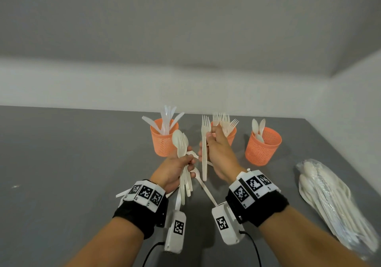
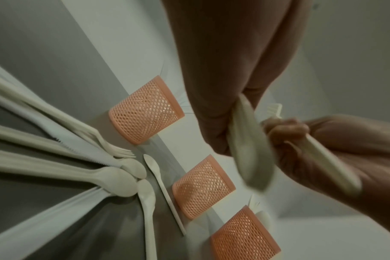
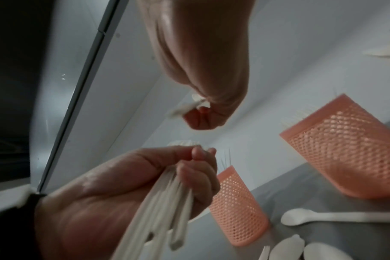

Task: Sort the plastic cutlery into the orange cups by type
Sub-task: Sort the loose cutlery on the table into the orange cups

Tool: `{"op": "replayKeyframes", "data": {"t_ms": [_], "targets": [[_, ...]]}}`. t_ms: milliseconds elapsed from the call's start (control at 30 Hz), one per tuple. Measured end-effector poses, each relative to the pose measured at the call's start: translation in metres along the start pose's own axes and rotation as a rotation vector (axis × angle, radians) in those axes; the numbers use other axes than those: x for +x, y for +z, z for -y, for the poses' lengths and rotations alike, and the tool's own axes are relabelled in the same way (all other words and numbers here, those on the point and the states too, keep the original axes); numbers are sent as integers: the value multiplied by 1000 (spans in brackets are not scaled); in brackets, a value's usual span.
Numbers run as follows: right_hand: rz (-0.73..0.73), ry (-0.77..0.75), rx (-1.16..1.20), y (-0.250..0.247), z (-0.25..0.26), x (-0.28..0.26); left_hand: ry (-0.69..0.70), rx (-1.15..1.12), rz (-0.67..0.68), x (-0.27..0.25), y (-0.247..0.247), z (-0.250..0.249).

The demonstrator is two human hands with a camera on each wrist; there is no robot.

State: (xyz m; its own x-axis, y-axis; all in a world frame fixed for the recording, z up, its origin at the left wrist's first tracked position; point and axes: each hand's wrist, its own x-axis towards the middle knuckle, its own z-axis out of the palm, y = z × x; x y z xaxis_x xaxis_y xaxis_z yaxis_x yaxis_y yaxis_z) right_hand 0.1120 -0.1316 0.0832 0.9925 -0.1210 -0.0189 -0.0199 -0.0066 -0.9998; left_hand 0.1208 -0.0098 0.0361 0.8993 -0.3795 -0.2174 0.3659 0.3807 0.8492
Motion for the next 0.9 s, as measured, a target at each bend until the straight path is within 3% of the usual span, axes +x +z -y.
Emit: {"op": "replayKeyframes", "data": {"t_ms": [100,233,300,433,567,667,800,900], "targets": [[109,86,30,0,-2,-3,32,82,-62,1,3,1],[132,15,-341,8,-10,-6,58,195,-21,-3,11,-1],[122,-11,-345,10,-13,-6,52,204,4,-6,15,-1],[93,34,-303,9,-16,-4,-14,17,50,-9,12,-1],[7,33,-192,0,-12,-1,-29,-116,-54,-8,9,-5],[39,59,-50,-4,-3,0,7,-34,-113,-5,8,-3],[109,23,-167,-2,-4,-1,-7,-2,-34,-9,12,-1],[60,-7,-225,2,-13,5,-22,20,2,-11,16,-2]]}}
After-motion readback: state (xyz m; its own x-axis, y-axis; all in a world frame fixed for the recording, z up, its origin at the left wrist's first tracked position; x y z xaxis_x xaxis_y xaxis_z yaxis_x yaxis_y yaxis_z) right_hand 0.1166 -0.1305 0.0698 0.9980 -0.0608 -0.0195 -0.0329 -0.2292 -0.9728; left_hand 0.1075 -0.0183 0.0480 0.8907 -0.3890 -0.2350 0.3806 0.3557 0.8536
